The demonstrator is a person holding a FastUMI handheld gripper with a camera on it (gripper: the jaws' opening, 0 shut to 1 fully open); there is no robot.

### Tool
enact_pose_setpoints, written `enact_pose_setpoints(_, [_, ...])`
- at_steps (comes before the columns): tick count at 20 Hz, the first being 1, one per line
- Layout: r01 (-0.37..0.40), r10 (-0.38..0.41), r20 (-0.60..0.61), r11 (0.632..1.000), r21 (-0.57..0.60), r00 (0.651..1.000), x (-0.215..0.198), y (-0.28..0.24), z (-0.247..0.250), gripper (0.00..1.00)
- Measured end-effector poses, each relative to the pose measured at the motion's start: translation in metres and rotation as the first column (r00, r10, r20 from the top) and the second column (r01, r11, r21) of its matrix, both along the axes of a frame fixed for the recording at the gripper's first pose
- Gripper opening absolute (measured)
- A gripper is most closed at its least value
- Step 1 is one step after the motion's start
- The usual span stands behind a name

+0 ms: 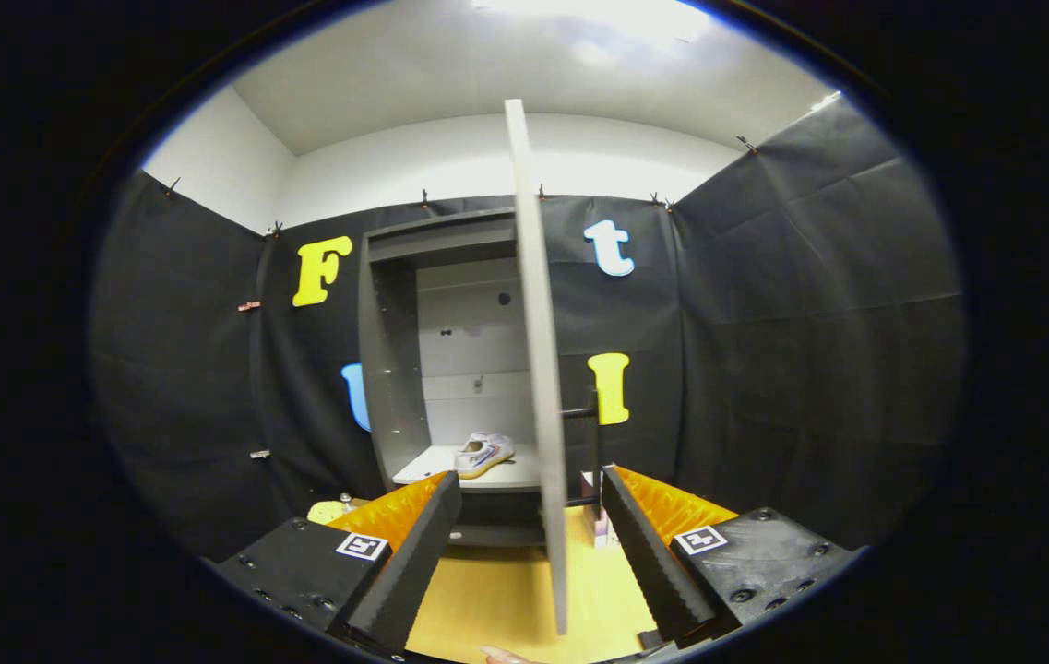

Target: Open the shoe cabinet door, grab the shoes and put them into the shoe cabinet, then close the shoe cabinet door.

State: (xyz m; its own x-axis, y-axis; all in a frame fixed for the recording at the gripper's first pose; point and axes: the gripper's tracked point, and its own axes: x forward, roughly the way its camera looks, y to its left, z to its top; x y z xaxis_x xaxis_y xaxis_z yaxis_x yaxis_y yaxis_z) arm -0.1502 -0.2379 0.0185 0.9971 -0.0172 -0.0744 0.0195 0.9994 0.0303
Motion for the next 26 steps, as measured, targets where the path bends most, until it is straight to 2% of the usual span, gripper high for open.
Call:
enact_pose_setpoints(6, [0.000, -0.001, -0.019, 1.000, -0.014, 1.000, 0.037, -0.049, -0.010, 0.98])
enact_pose_setpoints(11, [-0.029, 0.029, -0.057, 1.000, -0.001, 0.998, 0.068, -0.061, -0.028, 0.98])
enact_pose_setpoints(14, [-0.040, 0.040, -0.068, 0.999, -0.005, 0.997, 0.079, -0.053, -0.031, 0.98])
enact_pose_setpoints(19, [-0.027, 0.028, -0.071, 1.000, 0.009, 0.997, 0.074, -0.032, -0.033, 0.96])
enact_pose_setpoints(26, [-0.080, 0.081, -0.063, 0.997, 0.013, 0.995, 0.086, 0.045, -0.044, 0.96])
